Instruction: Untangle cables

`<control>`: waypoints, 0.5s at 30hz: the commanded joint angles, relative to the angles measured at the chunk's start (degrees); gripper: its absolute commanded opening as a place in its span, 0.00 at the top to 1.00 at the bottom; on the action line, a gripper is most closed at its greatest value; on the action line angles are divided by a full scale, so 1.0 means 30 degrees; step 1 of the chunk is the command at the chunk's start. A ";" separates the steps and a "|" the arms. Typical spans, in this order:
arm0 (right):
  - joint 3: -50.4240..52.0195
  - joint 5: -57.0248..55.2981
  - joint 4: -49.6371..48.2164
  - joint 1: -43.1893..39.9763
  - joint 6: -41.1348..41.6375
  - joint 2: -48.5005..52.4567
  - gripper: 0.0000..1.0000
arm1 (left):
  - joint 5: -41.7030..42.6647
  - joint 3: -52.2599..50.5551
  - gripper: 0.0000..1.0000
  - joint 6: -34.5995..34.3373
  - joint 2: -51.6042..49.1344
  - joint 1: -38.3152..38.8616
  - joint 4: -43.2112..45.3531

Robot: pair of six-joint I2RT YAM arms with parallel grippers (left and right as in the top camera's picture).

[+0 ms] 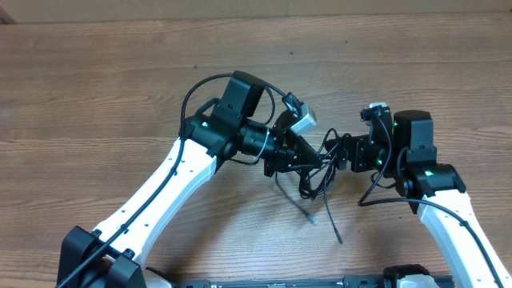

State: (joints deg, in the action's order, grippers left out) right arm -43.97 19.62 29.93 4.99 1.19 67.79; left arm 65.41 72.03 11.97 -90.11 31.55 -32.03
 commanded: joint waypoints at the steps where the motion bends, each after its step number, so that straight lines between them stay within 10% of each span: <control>1: -0.0364 -0.4488 0.0153 -0.0080 0.1690 0.0160 0.07 | 0.1173 0.0342 0.96 -0.0073 0.0452 0.0452 -0.0801; 15: -0.0364 -1.0010 0.0860 -0.0080 0.4269 0.0160 0.07 | -0.1005 0.0342 0.96 -0.0073 0.0452 0.0452 -0.2623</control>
State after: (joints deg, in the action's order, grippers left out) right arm -43.97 -2.61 32.73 4.97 10.83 67.92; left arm 63.55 72.05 11.97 -90.11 32.27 -38.48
